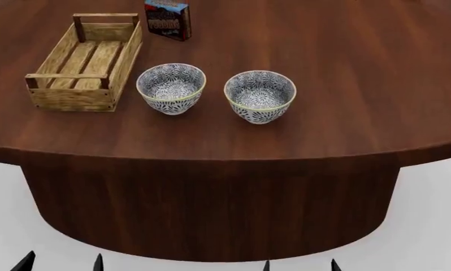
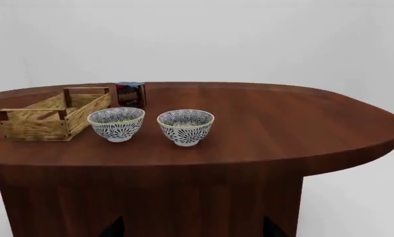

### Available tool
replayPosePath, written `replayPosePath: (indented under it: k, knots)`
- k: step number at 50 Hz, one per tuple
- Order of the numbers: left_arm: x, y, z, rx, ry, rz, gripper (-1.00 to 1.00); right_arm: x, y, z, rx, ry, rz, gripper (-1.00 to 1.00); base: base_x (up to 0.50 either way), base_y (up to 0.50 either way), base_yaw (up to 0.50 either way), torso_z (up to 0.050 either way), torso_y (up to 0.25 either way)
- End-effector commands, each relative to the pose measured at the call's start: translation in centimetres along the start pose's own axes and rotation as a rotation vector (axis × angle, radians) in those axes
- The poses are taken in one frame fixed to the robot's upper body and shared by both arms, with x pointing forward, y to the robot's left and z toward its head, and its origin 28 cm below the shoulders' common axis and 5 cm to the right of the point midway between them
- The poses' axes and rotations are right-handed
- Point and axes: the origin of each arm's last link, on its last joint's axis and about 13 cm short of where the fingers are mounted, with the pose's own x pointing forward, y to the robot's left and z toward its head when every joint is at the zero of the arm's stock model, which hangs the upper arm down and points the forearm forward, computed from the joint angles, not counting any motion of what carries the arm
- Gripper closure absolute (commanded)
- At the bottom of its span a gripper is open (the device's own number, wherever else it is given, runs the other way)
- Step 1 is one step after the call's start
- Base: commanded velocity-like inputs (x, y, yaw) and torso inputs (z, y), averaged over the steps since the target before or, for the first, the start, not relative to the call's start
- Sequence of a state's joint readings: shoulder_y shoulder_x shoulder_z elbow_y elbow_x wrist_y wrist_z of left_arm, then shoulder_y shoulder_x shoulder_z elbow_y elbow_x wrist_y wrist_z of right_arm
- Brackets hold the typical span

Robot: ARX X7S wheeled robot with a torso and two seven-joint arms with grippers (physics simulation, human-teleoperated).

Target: Stack the left bowl on the right bowl and place them in the tray.

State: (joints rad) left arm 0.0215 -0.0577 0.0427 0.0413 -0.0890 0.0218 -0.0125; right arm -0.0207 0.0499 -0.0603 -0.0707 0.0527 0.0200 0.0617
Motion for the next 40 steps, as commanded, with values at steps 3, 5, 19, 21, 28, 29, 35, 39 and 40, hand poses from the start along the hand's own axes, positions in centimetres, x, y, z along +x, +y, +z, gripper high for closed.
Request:
replayPosePath:
  k: [3, 5, 19, 21, 28, 29, 35, 39, 40]
  knots:
    - [1.0, -0.1, 2.0, -0.028, -0.035, -0.026, -1.0, 0.7, -0.5, 3.3, -0.029, -0.048, 0.021, -1.0, 0.0, 0.0, 0.0, 0.05, 0.0]
    - [1.4, 0.0, 3.2, -0.029, -0.065, -0.03, -1.0, 1.0, -0.7, 4.7, -0.048, -0.072, 0.03, -1.0, 0.0, 0.0, 0.0, 0.05, 0.0]
    - [3.9, 0.7, 11.1, -0.044, -0.208, 0.001, -1.0, 2.6, -1.5, 12.4, -0.106, -0.183, 0.05, -1.0, 0.0, 0.0, 0.0, 0.05, 0.0]
    - [4.3, 0.8, 12.5, -0.044, -0.238, 0.0, -1.0, 2.8, -1.5, 13.1, -0.106, -0.177, 0.06, -1.0, 0.0, 0.0, 0.0, 0.05, 0.0]
    - [4.3, 0.9, 14.7, -0.056, -0.285, -0.002, -1.0, 2.4, -1.9, 14.0, -0.109, -0.196, 0.051, -1.0, 0.0, 0.0, 0.0, 0.05, 0.0]
    - [4.3, 0.9, 14.5, -0.051, -0.281, -0.007, -1.0, 2.3, -1.8, 14.1, -0.11, -0.201, 0.05, -1.0, 0.0, 0.0, 0.0, 0.05, 0.0]
    - [4.1, 0.9, 14.3, -0.038, -0.272, -0.012, -1.0, 1.9, -1.7, 14.5, -0.118, -0.209, 0.055, -1.0, 0.08, 0.21, 0.0, 0.05, 0.0]
    - [4.0, 1.0, 14.3, -0.035, -0.273, -0.008, -1.0, 2.0, -1.6, 14.5, -0.125, -0.204, 0.06, -1.0, 0.2, 0.5, 0.0, 0.05, 0.0]
    - [4.0, 1.0, 14.3, -0.034, -0.271, -0.004, -1.0, 2.0, -1.5, 14.5, -0.129, -0.201, 0.062, -1.0, 0.2, 0.5, 0.0, 0.05, 0.0]
